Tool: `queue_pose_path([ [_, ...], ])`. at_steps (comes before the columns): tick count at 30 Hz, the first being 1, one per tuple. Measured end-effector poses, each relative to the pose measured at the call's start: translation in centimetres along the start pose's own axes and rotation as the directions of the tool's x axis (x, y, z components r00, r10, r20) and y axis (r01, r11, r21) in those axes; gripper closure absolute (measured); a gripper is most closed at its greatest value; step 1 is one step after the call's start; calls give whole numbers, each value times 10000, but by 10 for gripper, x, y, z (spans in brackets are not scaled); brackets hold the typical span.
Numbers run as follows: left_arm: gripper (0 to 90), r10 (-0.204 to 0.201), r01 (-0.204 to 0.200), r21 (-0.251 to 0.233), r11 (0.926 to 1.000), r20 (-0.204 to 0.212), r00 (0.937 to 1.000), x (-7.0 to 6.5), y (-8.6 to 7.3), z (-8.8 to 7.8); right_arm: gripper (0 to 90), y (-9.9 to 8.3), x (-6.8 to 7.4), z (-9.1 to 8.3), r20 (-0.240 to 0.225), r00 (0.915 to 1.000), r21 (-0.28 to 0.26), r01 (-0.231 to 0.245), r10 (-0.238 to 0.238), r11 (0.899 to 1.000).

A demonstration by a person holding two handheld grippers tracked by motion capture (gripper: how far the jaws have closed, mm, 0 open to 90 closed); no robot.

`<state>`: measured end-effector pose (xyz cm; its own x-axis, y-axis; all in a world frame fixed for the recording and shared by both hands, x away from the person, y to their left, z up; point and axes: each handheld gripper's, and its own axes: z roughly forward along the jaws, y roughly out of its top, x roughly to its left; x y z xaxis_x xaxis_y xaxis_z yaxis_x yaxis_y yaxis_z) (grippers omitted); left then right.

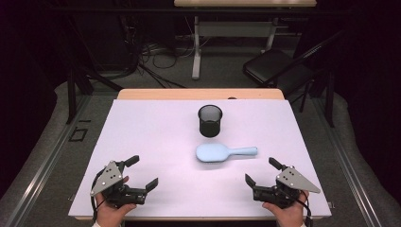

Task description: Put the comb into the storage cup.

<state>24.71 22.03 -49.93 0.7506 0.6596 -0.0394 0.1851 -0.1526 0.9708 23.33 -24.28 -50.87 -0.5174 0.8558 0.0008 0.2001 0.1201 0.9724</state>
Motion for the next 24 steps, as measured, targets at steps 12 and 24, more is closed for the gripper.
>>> queue_pose_path([
  [12,4,-107,107,66,9999,-56,9999,1,-1,0,40,-2,0,5,-110,9999,487,120,-115,9987],
  [24,4,-320,320,187,9993,5,9995,2,0,1,138,-1,-2,9,-168,9994,950,302,-288,9950],
])
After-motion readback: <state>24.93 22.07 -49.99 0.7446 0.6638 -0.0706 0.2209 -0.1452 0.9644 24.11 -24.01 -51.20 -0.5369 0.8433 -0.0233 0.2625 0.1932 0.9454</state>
